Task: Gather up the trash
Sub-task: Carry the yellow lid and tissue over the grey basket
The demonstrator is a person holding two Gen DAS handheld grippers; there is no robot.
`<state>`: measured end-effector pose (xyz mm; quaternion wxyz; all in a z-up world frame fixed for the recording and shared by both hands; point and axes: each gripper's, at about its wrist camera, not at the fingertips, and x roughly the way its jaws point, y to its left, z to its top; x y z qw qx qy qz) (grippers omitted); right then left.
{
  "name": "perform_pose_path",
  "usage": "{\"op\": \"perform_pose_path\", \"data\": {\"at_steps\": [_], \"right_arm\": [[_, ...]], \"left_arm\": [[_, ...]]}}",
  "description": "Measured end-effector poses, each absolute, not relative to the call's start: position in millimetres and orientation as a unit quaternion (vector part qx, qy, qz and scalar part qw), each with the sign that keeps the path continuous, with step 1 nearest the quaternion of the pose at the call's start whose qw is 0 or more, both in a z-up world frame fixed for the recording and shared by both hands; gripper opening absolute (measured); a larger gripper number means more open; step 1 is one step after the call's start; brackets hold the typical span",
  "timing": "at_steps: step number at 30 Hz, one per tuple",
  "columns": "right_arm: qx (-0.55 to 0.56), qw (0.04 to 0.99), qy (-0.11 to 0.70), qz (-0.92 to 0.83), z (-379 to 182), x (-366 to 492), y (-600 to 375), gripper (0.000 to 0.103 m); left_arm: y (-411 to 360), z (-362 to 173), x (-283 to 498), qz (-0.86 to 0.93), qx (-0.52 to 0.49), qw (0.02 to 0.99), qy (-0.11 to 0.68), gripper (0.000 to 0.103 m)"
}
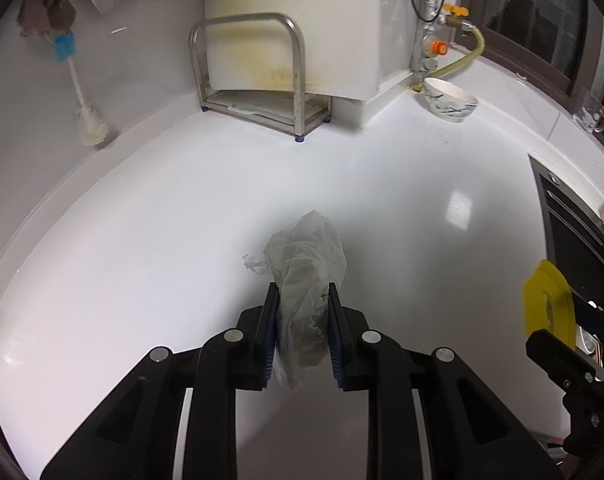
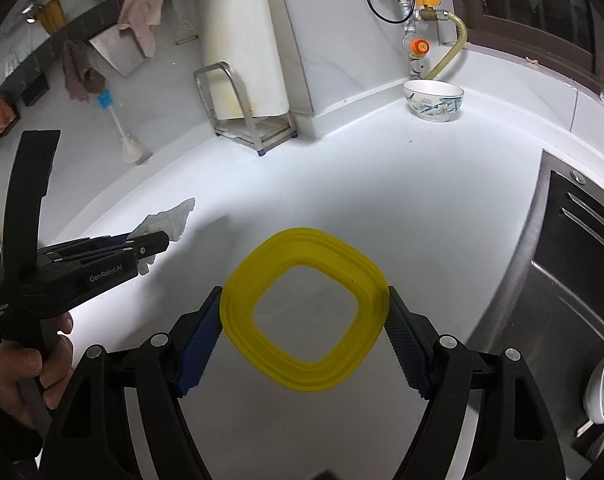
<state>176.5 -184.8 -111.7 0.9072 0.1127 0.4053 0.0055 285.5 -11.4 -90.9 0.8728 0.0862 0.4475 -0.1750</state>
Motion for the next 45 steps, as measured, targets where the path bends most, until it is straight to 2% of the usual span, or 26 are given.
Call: {"op": "perform_pose_path", "data": {"at_steps": [20,34,45], "right_arm": [[0.104,0.907,0.406,0.049,-81,42,-221,0.075],[0.093,0.891,0.433,0.096,-88,-30,-228,0.075],[0.085,0.876,0.461,0.116,-106,-64,-229,0.075]], "left_arm": [[-41,-42,140,-0.163,0.071,0.882,0.437,0.023],[-56,-50,47,-0.15,0.077,0.875,0.453,0.023],[-61,-76,0,-0.14,0.084,0.866,0.473,0.023]]}}
